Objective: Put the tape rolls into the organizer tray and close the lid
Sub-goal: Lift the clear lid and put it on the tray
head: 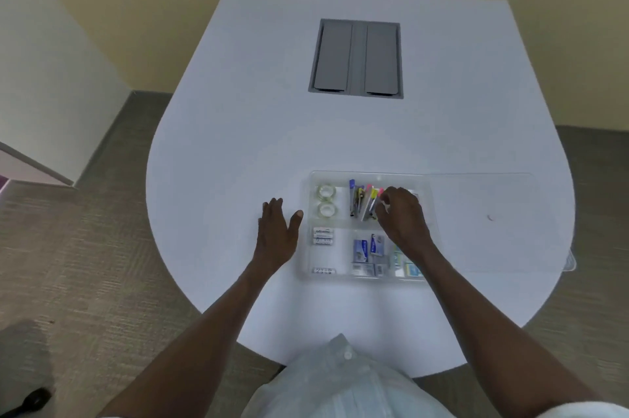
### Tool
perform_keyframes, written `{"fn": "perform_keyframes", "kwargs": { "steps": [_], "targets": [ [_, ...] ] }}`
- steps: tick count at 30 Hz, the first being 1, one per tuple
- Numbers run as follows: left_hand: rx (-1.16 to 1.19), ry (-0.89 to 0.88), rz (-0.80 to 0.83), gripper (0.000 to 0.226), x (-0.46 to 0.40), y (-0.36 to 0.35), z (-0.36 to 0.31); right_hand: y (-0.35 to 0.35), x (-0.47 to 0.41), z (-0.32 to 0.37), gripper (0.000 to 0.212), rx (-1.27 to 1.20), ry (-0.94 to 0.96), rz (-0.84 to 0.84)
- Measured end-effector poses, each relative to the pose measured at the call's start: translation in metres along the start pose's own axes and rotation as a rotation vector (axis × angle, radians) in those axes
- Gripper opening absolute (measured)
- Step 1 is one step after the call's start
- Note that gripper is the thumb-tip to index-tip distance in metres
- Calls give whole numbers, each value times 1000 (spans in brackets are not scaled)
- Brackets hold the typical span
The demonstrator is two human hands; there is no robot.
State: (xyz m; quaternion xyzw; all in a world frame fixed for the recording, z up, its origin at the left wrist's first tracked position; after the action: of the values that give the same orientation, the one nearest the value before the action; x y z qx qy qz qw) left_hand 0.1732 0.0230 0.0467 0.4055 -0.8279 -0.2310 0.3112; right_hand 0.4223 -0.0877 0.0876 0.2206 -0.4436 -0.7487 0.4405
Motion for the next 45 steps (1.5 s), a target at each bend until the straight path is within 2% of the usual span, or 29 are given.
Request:
{"fn": "perform_keyframes", "kwargs": {
  "steps": [5,8,15,20,25,29,37,40,42,45],
  "targets": [
    [58,-124,-31,57,9,-29,-62,48,16,-64,10,-77,-79,-172],
    [88,-161,-32,51,12,-47,-90,60,22,-109,4,-64,-161,-184],
    [47,-197,-8,47,20,-80,-124,24,30,-173,7,-79,-314,142],
    [-5,-209,-12,48,26,-85,-132,-6,40,-184,10,-53,-298,244],
    [-13,-190,-6,50,27,-85,-131,-8,44,-185,16,27,-295,223],
    [-25,-183,2,52,27,-85,-131,-5,46,-177,6,85,-300,178],
    [-72,-210,40,54,22,-78,-135,0,52,-171,10,109,-367,174],
    [-73,-222,39,54,16,-71,-137,11,54,-175,28,77,-436,197],
    [-76,-243,35,53,12,-68,-141,29,53,-170,38,117,-430,113],
    [-59,-274,39,52,6,-65,-149,52,51,-156,28,291,-382,7]
  ]
}}
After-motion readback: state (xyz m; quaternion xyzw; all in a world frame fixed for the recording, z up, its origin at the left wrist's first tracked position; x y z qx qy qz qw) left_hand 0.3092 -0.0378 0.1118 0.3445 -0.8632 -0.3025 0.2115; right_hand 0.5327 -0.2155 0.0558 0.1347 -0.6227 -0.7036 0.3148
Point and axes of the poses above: each hand's wrist, its own x-axis away from the middle knuckle, its own y-axis out of the back of the hand, z = x × y, the point moved 10 cm from there along -x, towards the middle knuckle, and after that the axes turned 7 degrees about z, right-handed, at the moved point
